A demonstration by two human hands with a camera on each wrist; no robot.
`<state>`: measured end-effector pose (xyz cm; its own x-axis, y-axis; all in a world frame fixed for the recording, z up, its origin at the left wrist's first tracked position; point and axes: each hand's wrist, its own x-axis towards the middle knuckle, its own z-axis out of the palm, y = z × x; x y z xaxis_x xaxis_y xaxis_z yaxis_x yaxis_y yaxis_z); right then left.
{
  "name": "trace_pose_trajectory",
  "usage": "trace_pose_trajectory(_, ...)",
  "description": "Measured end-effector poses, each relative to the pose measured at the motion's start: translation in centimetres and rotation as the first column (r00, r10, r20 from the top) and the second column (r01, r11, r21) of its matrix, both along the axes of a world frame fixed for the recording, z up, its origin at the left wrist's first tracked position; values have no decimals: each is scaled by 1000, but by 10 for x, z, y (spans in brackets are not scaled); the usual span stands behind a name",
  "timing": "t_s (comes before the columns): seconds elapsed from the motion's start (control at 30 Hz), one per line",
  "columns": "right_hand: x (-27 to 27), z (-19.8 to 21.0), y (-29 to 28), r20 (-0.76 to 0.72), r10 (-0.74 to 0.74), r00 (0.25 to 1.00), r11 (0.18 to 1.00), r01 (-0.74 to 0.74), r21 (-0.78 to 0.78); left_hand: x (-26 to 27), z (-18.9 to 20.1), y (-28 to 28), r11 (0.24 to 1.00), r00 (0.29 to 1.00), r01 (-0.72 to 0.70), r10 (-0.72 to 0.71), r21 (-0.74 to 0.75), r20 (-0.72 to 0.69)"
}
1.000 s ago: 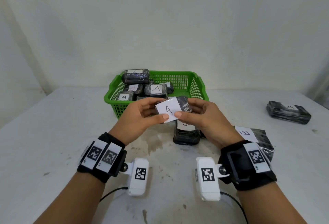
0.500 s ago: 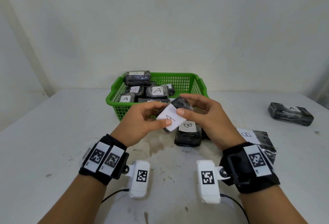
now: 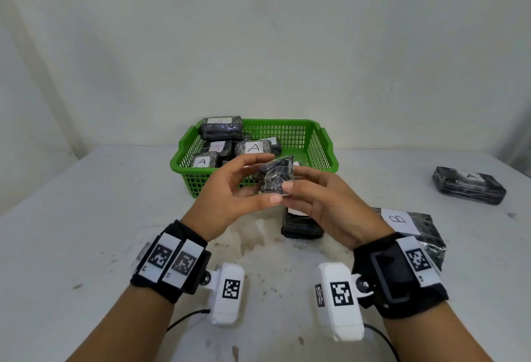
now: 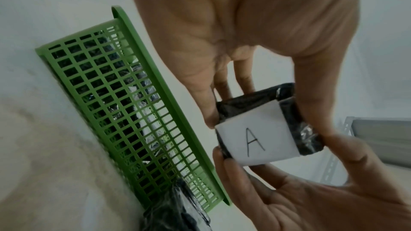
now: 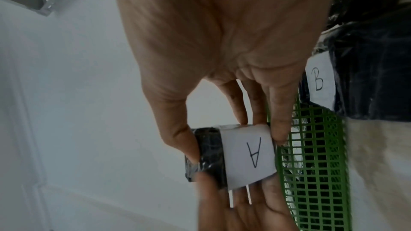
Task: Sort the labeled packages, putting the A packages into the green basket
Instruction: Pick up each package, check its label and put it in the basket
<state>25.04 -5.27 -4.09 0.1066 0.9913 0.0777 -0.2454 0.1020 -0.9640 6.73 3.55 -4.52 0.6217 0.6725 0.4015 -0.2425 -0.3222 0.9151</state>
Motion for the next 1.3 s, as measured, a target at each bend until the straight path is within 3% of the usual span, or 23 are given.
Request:
trace_pose_trajectory(0.13,1,-3,0,101,-69,993,998,70,-3,1,0,1,993,998,21,-28,-119,-61)
trace_pose_trajectory(0.3,0,-5,0,188,-51,981,999,49,16,3,1,2,993,988,-116,114,-4,-105)
trace_pose_trajectory(0.5,-2,-6,2,221,-191,957,982,182,60,2,-1,2,986,995,-36,19,-162,-100)
trace_pose_trajectory(0.63,0,-9,4,271,-135,953,990,139,4,5,-2,0,987,982,-138,126,-80,-139)
trace_pose_trajectory(0.8,0,-8,3,312,-193,930,981,184,57,0,0,-1,993,991,-6,-11,-122,-133)
trace_pose_trajectory(0.97,0,-9,4,310,-115,944,993,110,34,1,1,1,992,985,-98,87,-75,-146)
trace_pose_trajectory(1.1,0,-8,3,322,-157,934,988,143,66,-5,2,3,987,993,-1,-19,-160,-121)
trace_pose_trajectory(1.3,0,-6,1,289,-124,949,991,106,77,-4,5,0,997,990,-56,50,-47,-132)
